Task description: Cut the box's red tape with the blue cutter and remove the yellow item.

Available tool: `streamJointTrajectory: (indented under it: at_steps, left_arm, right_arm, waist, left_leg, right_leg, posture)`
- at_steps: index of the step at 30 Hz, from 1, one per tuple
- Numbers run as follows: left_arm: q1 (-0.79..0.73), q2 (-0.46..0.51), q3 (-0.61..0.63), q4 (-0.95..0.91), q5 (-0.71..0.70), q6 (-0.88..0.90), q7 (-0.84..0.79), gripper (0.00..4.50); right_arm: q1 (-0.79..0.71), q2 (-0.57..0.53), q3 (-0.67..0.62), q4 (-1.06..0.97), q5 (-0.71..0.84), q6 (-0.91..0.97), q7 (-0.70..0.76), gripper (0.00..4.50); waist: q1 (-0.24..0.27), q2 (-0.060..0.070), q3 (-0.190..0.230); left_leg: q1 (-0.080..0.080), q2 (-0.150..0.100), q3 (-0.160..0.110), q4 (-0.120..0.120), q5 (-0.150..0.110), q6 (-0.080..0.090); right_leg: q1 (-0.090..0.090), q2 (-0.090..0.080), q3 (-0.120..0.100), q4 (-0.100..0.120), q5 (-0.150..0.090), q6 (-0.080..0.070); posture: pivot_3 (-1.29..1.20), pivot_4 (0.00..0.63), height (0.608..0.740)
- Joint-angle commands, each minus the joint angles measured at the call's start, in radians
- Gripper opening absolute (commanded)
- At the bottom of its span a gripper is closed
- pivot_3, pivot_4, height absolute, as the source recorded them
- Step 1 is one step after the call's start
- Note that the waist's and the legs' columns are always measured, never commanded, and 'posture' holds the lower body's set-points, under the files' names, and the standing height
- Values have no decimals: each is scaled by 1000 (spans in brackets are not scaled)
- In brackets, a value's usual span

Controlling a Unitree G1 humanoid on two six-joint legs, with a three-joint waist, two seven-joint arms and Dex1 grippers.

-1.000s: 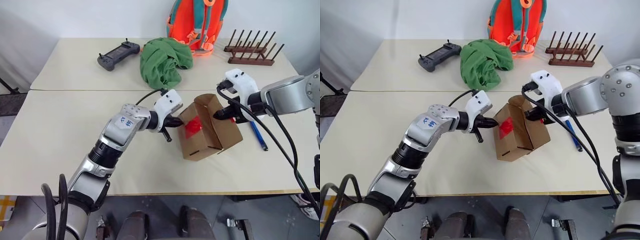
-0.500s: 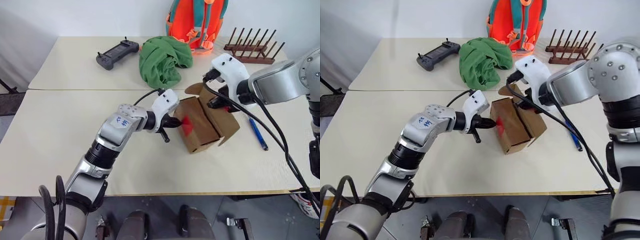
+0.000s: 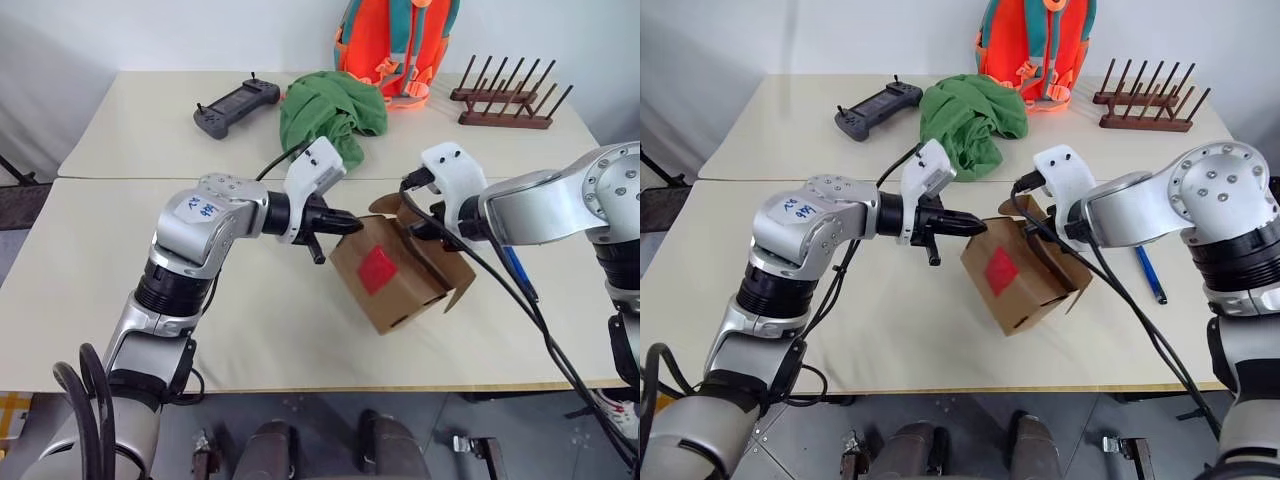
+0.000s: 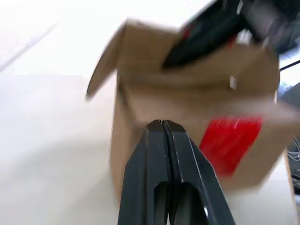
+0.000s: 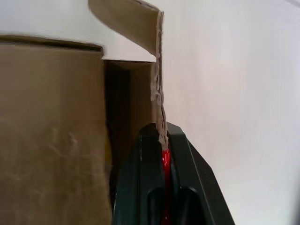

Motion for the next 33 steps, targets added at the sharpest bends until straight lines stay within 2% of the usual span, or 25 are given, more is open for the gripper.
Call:
streamJointTrajectory:
  at_steps: [1, 5, 9, 15, 21, 28, 33]
  left_arm:
    - [-29, -38, -9, -29, -28, -14, 4, 0]
    - [-8, -58, -85, -28, 4, -57, -1, 0]
    - [2, -22, -165, -27, 49, -97, -18, 0]
    - [4, 35, -161, -27, 50, -93, -34, 0]
    - [42, 141, -251, -61, 98, -125, -89, 0]
    - [59, 168, -260, -86, 103, -107, -107, 0]
    - [93, 203, -259, -133, 89, -70, -115, 0]
  right_arm:
    - [-4, -27, -2, -44, 33, -47, -30, 54]
    - [-1, -33, 0, -57, 33, -69, -44, 54]
    - [-1, -42, -5, -64, 33, -81, -59, 54]
    - [11, -70, -16, -72, 33, -89, -68, 54]
    - [7, -97, -24, -47, 33, -93, -77, 54]
    - [4, -123, -54, 1, 33, -112, -108, 54]
    - [111, -134, -90, 22, 33, -137, -109, 54]
  waist:
    - [0, 0, 0]
    - [-1, 0, 0]
    - [-1, 0, 0]
    - [-1, 0, 0]
    - [0, 0, 0]
    - [2, 0, 0]
    - [6, 0, 0]
  left_leg:
    - [0, 0, 0, 0, 0, 0]
    - [0, 0, 0, 0, 0, 0]
    - [0, 0, 0, 0, 0, 0]
    - [0, 0, 0, 0, 0, 0]
    - [0, 0, 0, 0, 0, 0]
    - [0, 0, 0, 2, 0, 0]
    - [0, 0, 0, 2, 0, 0]
  right_leg:
    - [0, 0, 0, 0, 0, 0]
    - [0, 0, 0, 0, 0, 0]
    - [0, 0, 0, 0, 0, 0]
    - [0, 0, 1, 0, 0, 0]
    - [0, 0, 1, 0, 0, 0]
    - [0, 0, 1, 0, 0, 0]
    - [1, 0, 1, 0, 0, 0]
  posture:
    - [0, 150, 740]
    - [0, 150, 740]
    - [0, 150, 740]
    - [0, 150, 740]
    - [0, 150, 740]
    - [0, 150, 740]
    - [0, 150, 740]
